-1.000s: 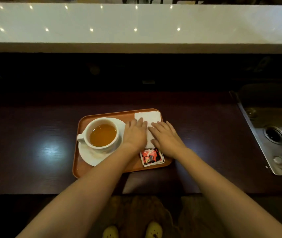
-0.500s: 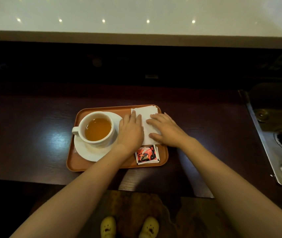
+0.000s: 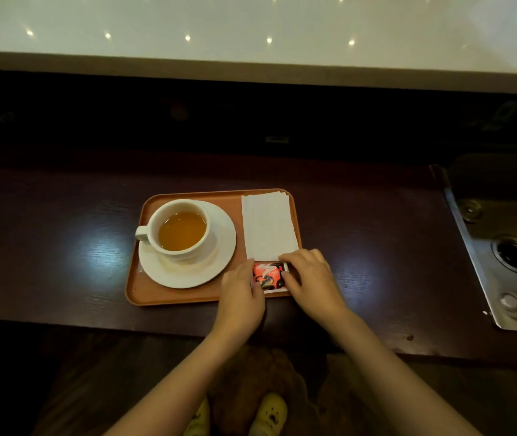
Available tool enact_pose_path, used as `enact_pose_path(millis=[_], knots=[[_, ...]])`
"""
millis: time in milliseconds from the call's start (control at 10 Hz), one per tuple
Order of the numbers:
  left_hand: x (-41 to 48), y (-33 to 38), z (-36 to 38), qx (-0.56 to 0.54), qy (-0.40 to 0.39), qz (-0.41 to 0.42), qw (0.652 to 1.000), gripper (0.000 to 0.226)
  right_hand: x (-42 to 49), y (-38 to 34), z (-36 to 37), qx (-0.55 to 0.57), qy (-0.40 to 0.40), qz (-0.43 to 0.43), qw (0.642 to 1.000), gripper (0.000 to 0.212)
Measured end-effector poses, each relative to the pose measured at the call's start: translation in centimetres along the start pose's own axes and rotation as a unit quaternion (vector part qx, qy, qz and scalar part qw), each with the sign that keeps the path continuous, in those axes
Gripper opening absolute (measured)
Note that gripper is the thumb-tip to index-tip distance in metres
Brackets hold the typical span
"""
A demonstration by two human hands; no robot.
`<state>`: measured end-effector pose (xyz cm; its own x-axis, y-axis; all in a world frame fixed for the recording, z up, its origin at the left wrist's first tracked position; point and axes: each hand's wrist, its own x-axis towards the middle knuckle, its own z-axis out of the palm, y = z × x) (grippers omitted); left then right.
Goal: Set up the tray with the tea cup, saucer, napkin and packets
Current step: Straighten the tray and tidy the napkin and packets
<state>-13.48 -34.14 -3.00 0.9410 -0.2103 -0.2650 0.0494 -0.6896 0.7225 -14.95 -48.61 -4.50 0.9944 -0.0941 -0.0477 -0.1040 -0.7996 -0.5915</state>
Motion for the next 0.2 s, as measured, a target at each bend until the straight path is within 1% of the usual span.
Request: enact_pose_path(millis=[200], knots=[[-0.3,0.16,0.05,0.013,0.002,0.022,1.0,0.044,-0.78,-0.79,0.24,0.011,0.022,0.034,0.999,0.031]])
